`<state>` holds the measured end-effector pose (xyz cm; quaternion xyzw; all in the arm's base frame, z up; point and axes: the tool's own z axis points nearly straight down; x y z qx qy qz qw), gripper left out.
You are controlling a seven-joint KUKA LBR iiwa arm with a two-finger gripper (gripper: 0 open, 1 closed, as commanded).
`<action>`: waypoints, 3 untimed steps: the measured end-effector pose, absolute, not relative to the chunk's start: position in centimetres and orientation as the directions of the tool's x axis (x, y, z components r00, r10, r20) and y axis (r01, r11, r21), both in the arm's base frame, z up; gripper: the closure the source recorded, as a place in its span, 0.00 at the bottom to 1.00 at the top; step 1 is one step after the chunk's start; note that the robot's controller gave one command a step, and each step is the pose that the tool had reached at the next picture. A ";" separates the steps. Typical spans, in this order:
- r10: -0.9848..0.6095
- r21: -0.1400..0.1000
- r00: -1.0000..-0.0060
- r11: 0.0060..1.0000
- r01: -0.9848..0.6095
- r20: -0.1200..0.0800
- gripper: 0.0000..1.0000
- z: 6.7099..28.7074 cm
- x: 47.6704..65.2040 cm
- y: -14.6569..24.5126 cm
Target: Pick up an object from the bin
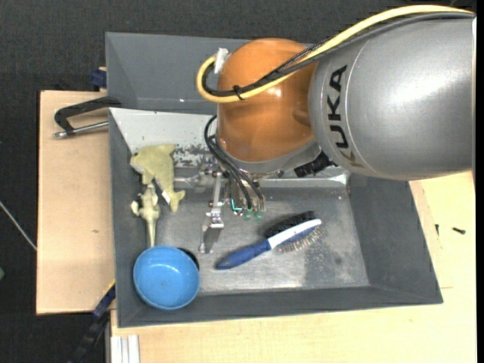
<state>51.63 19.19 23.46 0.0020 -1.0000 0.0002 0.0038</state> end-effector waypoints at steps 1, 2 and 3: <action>-0.115 -0.001 -0.993 0.993 -0.115 0.006 0.00 7.5 52.5 14.8; -0.153 0.001 -0.988 0.988 -0.153 -0.006 0.00 7.6 50.7 8.0; -0.156 0.003 -0.988 0.988 -0.156 -0.011 1.00 7.6 50.8 8.4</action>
Offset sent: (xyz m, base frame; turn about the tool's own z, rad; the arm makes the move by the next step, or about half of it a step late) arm 0.0100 -0.0437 -0.1559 -0.1111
